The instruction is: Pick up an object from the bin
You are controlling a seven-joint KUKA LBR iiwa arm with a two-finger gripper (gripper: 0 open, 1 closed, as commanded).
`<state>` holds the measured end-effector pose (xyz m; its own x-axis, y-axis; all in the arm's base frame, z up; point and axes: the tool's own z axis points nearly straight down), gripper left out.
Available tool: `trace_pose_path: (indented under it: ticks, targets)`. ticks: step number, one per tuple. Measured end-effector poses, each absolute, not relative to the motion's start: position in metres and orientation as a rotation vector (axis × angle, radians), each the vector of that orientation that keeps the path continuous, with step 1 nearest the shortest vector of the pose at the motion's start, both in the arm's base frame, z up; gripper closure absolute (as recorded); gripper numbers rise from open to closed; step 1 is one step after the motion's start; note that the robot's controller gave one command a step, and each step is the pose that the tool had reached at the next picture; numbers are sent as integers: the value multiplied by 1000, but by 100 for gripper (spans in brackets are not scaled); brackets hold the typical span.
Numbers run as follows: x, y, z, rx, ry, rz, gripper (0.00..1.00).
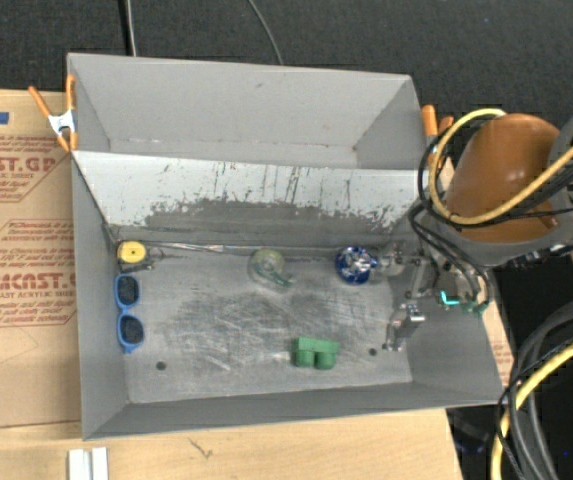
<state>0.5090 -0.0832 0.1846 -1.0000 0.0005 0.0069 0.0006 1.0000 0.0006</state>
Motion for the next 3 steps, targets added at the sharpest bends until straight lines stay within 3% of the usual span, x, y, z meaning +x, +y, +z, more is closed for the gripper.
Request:
trace_pose_path:
  ticks: [1,2,3]
  targets:
    - [486,11,86,325,-3125,-5,0]
    - [494,-43,73,659,-3087,-1,0]
    - [487,20,80,908,-3026,4,0]
